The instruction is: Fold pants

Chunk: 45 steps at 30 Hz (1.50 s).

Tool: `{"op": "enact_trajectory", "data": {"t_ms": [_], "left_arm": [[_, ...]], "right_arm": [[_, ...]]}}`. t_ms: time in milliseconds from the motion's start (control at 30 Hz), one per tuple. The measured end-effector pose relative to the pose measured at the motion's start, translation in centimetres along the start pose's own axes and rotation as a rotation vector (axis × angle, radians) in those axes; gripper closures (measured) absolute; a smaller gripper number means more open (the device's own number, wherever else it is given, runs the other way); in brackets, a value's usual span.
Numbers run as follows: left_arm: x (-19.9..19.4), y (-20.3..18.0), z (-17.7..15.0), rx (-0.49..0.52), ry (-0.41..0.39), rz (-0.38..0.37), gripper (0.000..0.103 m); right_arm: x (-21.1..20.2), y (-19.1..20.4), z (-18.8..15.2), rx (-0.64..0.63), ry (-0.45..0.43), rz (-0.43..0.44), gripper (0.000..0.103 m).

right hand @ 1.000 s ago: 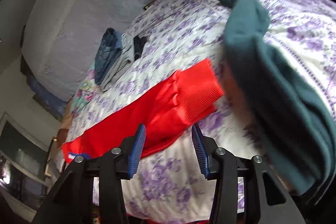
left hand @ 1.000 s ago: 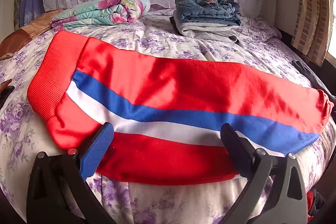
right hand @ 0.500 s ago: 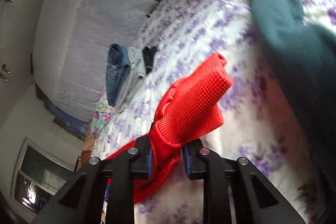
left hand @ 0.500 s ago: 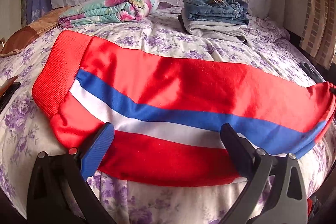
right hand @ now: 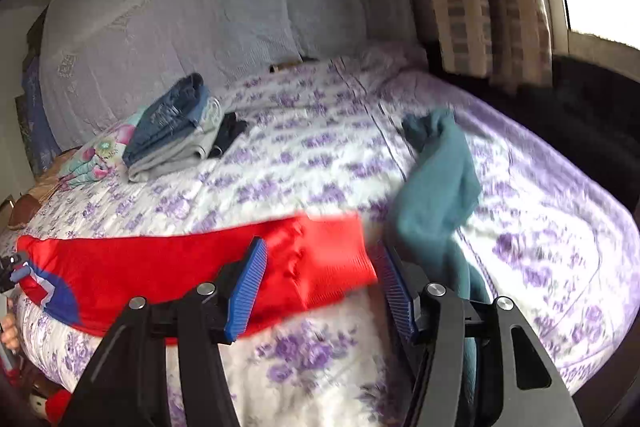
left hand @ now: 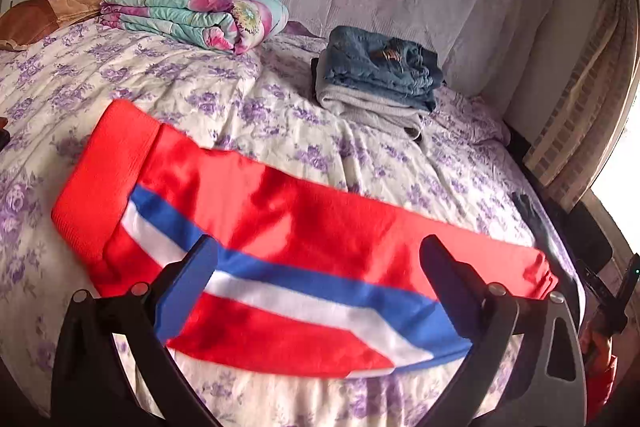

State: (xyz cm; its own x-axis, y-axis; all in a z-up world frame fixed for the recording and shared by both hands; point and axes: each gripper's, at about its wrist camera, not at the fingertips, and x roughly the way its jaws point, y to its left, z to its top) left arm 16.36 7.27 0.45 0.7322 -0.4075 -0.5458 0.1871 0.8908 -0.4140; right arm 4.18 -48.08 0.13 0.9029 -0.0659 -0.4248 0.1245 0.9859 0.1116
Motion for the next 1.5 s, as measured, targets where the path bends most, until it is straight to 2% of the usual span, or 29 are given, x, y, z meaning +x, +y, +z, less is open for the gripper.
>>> {"op": "enact_trajectory", "data": {"t_ms": [67, 167, 233, 267, 300, 333, 367, 433, 500, 533, 567, 633, 667, 700, 733, 800, 900, 1133, 1167, 1233, 1267, 1300, 1367, 1500], "left_arm": [[0.8, -0.7, 0.7, 0.013, 0.007, 0.010, 0.004], [3.2, -1.2, -0.2, 0.063, 0.078, 0.066, 0.004], [5.2, -0.2, -2.0, 0.060, 0.165, 0.120, 0.005], [5.6, 0.1, -2.9, 0.086, 0.167, 0.129, 0.005], [5.2, -0.5, -3.5, 0.145, 0.135, 0.145, 0.005], [4.8, -1.0, -3.9, 0.178, 0.128, 0.165, 0.005], [4.7, -1.2, -4.1, 0.192, 0.128, 0.180, 0.005], [4.6, -1.2, -4.3, 0.199, 0.125, 0.181, 0.005], [4.5, -0.7, -4.0, 0.176, 0.125, 0.161, 0.005], [4.5, -0.6, -3.9, 0.168, 0.122, 0.151, 0.005], [4.4, -0.4, -3.8, 0.161, 0.119, 0.143, 0.005], [4.4, -0.3, -3.7, 0.156, 0.114, 0.138, 0.005], [4.5, -0.4, -3.7, 0.159, 0.114, 0.140, 0.005], [4.5, -0.4, -3.6, 0.163, 0.114, 0.142, 0.005], [4.6, -0.4, -3.6, 0.164, 0.115, 0.142, 0.005], [4.6, -0.3, -3.6, 0.158, 0.111, 0.135, 0.005], [4.6, -0.2, -3.5, 0.143, 0.105, 0.131, 0.005], [4.8, -0.3, -3.3, 0.140, 0.105, 0.145, 0.005], [4.8, -0.3, -3.4, 0.140, 0.105, 0.145, 0.005], [4.8, -0.3, -3.4, 0.142, 0.105, 0.145, 0.005], [4.8, -0.3, -3.4, 0.141, 0.105, 0.144, 0.005], [4.8, -0.3, -3.4, 0.140, 0.104, 0.143, 0.005], [4.8, -0.2, -3.4, 0.139, 0.102, 0.140, 0.005], [4.7, -0.2, -3.4, 0.138, 0.100, 0.139, 0.005]], "right_arm": [[1.2, 3.1, 1.6, -0.044, 0.018, 0.135, 0.044], [5.1, 9.8, 3.7, -0.149, 0.062, 0.311, 0.045], [8.2, 13.6, 4.6, -0.143, 0.152, 0.488, 0.045], [10.0, 15.3, 4.8, -0.123, 0.215, 0.565, 0.045], [11.9, 16.9, 5.1, -0.109, 0.288, 0.640, 0.044], [13.7, 18.5, 5.3, -0.098, 0.347, 0.698, 0.044], [15.0, 20.0, 5.3, -0.100, 0.383, 0.720, 0.044], [17.6, 22.7, 5.1, -0.122, 0.450, 0.746, 0.044], [19.5, 24.5, 4.5, -0.138, 0.486, 0.725, 0.046], [20.4, 25.3, 4.1, -0.171, 0.483, 0.670, 0.049], [21.0, 25.9, 3.7, -0.217, 0.469, 0.597, 0.061], [22.1, 26.5, 2.9, -0.296, 0.444, 0.507, 0.068], [22.6, 26.6, 2.4, -0.314, 0.464, 0.513, 0.077], [22.8, 26.6, 1.7, -0.317, 0.509, 0.549, 0.081], [22.4, 26.7, 0.9, -0.322, 0.546, 0.596, 0.081], [19.8, 26.9, -0.3, -0.399, 0.526, 0.644, 0.083], [15.8, 26.8, -1.1, -0.492, 0.454, 0.674, 0.084], [14.2, 26.9, -3.9, -0.527, 0.476, 0.686, 0.079], [14.3, 26.9, -3.9, -0.518, 0.485, 0.692, 0.077], [14.2, 26.9, -3.7, -0.493, 0.538, 0.742, 0.068], [14.1, 27.0, -3.8, -0.486, 0.565, 0.770, 0.059], [13.8, 27.0, -3.9, -0.497, 0.576, 0.780, 0.057], [13.4, 27.1, -4.3, -0.520, 0.593, 0.788, 0.057], [13.7, 25.8, -3.8, -0.438, 0.663, 0.813, 0.058]]}}
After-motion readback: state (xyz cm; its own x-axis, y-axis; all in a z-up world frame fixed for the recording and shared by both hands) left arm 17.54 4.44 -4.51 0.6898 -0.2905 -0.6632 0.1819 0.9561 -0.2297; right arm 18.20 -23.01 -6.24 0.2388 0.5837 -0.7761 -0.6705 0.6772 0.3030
